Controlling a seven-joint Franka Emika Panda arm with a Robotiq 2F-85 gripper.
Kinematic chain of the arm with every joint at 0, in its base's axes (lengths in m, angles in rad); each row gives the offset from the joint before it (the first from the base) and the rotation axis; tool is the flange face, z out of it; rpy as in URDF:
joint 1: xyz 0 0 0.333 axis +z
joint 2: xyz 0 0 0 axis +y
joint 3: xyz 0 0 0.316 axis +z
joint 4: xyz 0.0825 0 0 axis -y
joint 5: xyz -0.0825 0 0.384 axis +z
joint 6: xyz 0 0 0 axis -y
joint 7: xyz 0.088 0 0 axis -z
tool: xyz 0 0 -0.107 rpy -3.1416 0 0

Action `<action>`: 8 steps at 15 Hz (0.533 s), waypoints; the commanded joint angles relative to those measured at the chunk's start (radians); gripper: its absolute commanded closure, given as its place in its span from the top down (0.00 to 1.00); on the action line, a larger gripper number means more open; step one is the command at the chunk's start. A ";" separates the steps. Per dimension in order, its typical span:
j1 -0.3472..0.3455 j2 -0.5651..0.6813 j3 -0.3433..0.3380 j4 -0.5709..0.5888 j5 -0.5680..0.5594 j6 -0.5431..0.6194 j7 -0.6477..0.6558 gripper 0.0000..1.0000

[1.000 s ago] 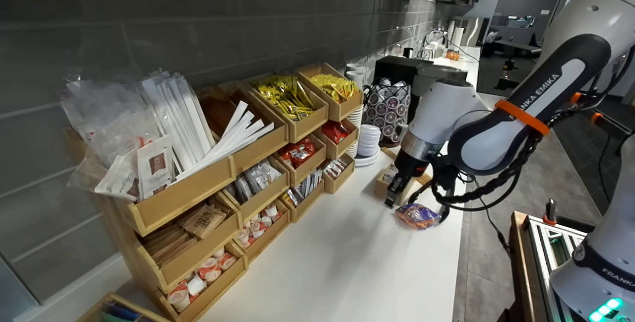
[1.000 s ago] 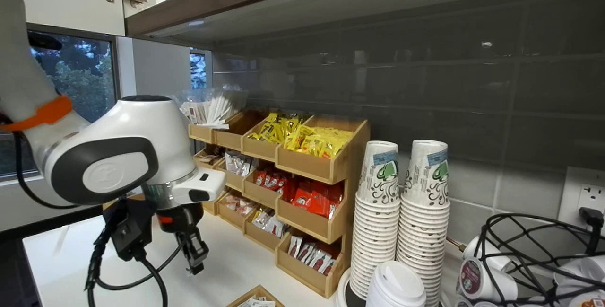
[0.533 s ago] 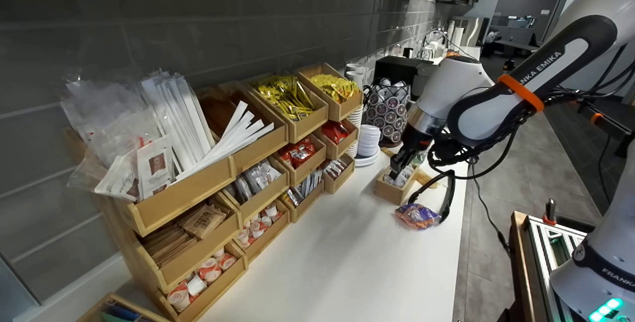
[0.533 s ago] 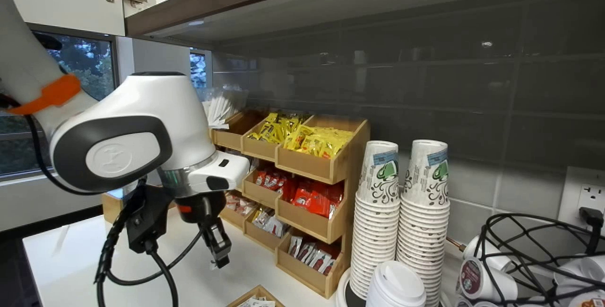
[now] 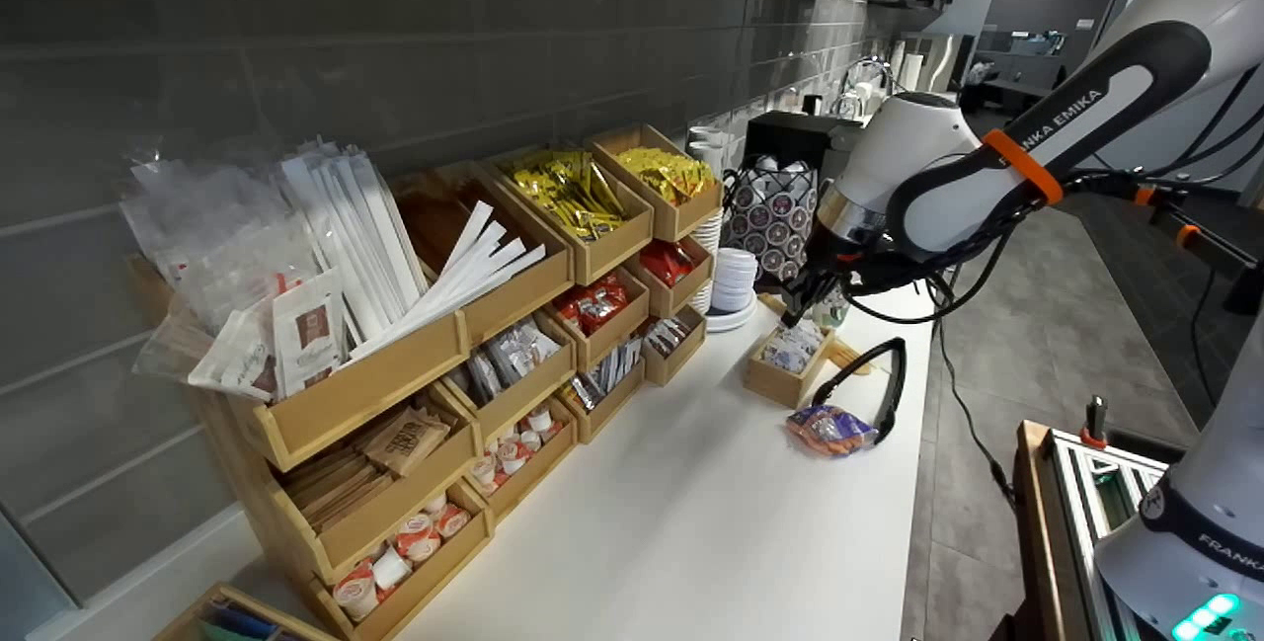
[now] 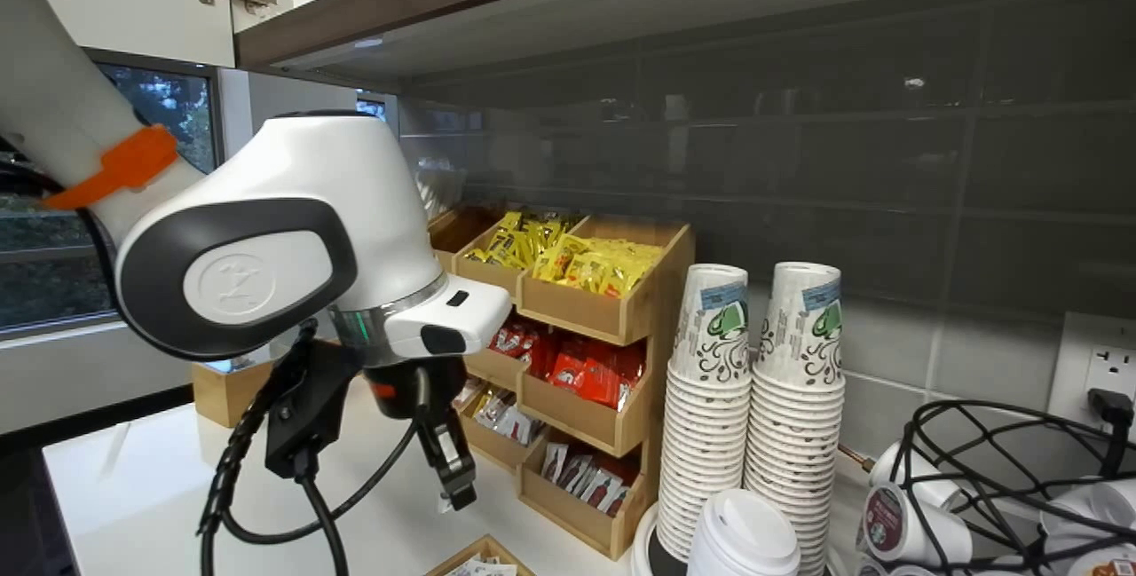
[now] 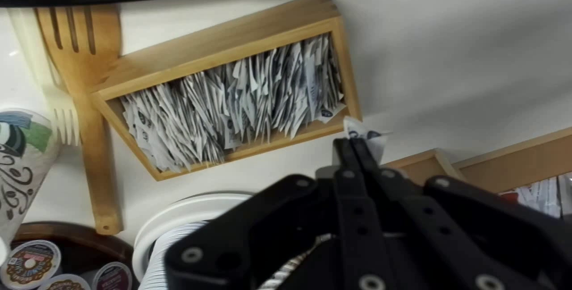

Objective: Place one sachet from the counter in the wooden box.

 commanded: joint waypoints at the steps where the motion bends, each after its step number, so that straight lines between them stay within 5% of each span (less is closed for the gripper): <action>1: -0.029 0.003 -0.012 0.026 -0.042 -0.058 0.057 0.01; 8: -0.053 0.029 -0.040 0.064 -0.058 -0.140 0.077 0.01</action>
